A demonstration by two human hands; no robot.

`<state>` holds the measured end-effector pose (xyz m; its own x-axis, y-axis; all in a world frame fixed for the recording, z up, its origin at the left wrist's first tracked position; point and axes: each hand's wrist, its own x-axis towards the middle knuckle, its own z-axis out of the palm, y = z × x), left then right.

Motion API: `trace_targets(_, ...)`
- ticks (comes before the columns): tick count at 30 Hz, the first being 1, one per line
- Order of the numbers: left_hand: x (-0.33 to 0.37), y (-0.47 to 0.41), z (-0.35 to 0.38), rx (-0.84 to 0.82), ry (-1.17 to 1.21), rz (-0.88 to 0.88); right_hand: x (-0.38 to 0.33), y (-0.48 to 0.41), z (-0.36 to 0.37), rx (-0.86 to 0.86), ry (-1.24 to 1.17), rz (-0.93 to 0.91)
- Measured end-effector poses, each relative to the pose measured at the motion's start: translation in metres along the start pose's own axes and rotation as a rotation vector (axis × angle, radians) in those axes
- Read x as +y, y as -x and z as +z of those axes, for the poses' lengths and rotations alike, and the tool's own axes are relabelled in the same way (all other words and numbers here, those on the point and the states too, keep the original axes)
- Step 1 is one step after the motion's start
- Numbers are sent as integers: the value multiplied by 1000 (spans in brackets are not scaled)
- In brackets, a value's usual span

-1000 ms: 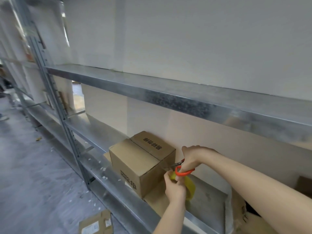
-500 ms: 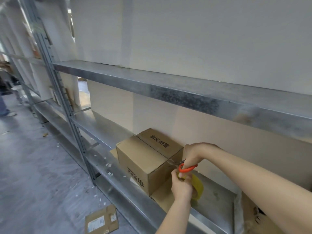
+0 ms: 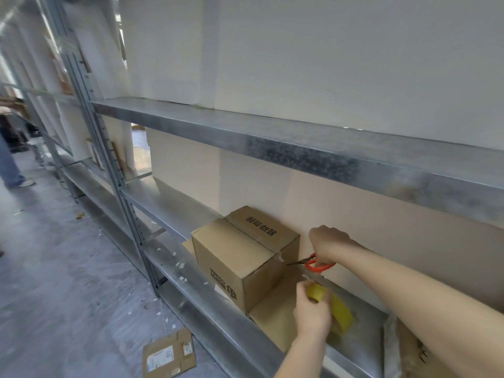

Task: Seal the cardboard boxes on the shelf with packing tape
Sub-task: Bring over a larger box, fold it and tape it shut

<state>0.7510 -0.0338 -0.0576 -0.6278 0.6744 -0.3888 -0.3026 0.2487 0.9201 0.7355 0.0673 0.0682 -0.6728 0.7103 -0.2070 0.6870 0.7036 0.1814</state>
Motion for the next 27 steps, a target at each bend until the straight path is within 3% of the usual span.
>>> trace_targets(10,41,19,-66,-111,-93,236,47,21,55,-158,-235,38)
trace_targets(16,88,32,-90,-283,-213,291,13,38,1,-50,-1161,-144)
trace_targets(20,116,28,-111,-349,-286,349,-5,49,-16,5,-1227,-278)
trace_targets(27,154,10,-139,-550,-328,317,-21,51,-31,296,-1358,-115)
